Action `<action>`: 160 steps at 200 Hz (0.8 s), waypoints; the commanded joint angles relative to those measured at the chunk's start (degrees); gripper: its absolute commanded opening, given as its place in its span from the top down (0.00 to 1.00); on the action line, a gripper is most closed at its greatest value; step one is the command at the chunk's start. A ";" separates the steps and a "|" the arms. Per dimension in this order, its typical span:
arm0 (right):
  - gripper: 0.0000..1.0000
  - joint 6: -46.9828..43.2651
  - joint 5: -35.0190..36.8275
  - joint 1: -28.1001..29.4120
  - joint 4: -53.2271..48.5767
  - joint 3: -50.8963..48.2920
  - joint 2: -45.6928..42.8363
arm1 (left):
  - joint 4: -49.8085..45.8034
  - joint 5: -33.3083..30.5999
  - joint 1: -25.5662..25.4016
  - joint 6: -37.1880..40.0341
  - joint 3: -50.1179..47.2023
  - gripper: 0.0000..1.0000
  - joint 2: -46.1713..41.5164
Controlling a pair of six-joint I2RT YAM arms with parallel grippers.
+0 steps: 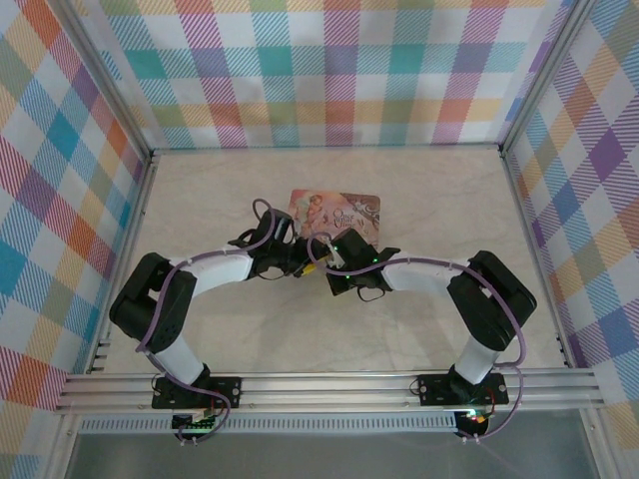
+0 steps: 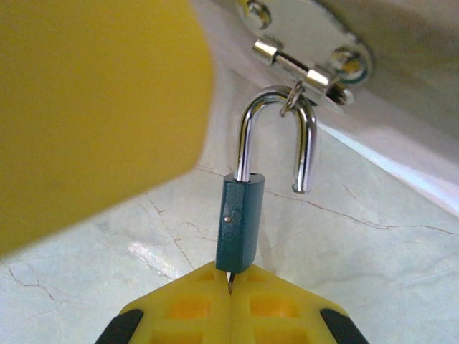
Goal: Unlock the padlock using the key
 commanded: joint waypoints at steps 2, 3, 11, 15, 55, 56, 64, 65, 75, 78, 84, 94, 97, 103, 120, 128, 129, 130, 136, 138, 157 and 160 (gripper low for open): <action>1.00 0.66 -3.15 0.07 -0.17 -0.80 0.85 | -0.37 -1.37 1.96 0.78 -1.80 0.52 -4.42; 1.00 0.67 -3.17 0.08 -0.15 -0.86 0.81 | -0.42 -1.49 2.05 0.84 -1.86 0.52 -4.58; 1.00 0.65 -3.12 0.08 0.07 -1.30 0.53 | -1.15 -1.90 2.75 1.22 -2.46 0.51 -5.71; 1.00 0.66 -2.96 0.08 0.03 -1.43 0.25 | -1.60 -2.14 3.08 1.45 -2.66 0.51 -6.33; 1.00 -1.18 -1.83 0.05 -2.06 -1.44 -1.63 | -6.82 -5.54 6.55 5.49 -2.88 0.45 -11.70; 1.00 -1.22 -1.81 0.06 -2.19 -1.40 -1.62 | -6.99 -5.64 6.63 5.61 -2.80 0.45 -11.83; 1.00 -1.89 -1.64 0.07 -2.92 -1.09 -1.76 | -8.16 -6.58 7.24 6.56 -2.50 0.45 -12.56; 1.00 -1.97 -1.67 0.08 -3.10 -1.05 -1.77 | -8.32 -6.69 7.32 6.63 -2.43 0.45 -12.65; 1.00 -2.84 -1.61 0.16 -3.96 -0.61 -1.95 | -9.35 -7.66 8.03 7.55 -2.11 0.44 -13.37; 1.00 -3.04 -1.54 0.10 -4.24 -0.47 -2.00 | -9.57 -7.91 8.30 7.68 -2.03 0.44 -13.50; 1.00 -3.54 -1.51 0.17 -4.80 -0.32 -2.25 | -9.98 -8.41 8.74 8.23 -1.79 0.43 -13.82; 1.00 -4.51 -1.91 0.17 -5.27 -0.26 -2.78 | -10.80 -9.66 9.35 9.05 -1.43 0.42 -13.98; 1.00 -4.82 -1.96 0.21 -5.31 -0.23 -2.90 | -11.03 -10.02 9.56 9.30 -1.35 0.41 -14.05; 1.00 -5.38 -2.05 0.17 -5.62 -0.16 -3.08 | -11.35 -10.61 9.96 9.63 -1.19 0.41 -13.99; 1.00 -7.36 -2.23 0.15 -7.21 0.68 -3.14 | -10.82 -11.42 11.06 9.93 -0.92 0.41 -13.54; 1.00 -8.27 -2.22 0.17 -8.17 1.31 -3.10 | -10.52 -11.77 11.27 10.10 -0.53 0.40 -13.08; 1.00 -8.41 -2.23 0.17 -8.32 1.38 -3.10 | -10.51 -11.83 11.32 10.20 -0.48 0.40 -12.95; 1.00 -8.53 -2.27 0.17 -8.40 1.46 -3.10 | -10.50 -11.86 11.34 10.25 -0.41 0.40 -12.89; 1.00 -9.31 -2.39 0.25 -9.13 1.86 -3.02 | -10.66 -12.09 11.43 10.64 0.22 0.40 -12.26; 1.00 -9.58 -2.40 0.25 -9.27 2.00 -3.01 | -10.76 -12.13 11.44 10.73 0.44 0.40 -12.07; 1.00 -12.19 -2.48 0.58 -12.09 3.83 -2.80 | -10.51 -11.46 11.54 10.98 2.06 0.40 -9.68; 1.00 -12.54 -2.49 0.67 -12.55 4.14 -2.71 | -10.40 -11.35 11.54 11.00 2.22 0.40 -9.36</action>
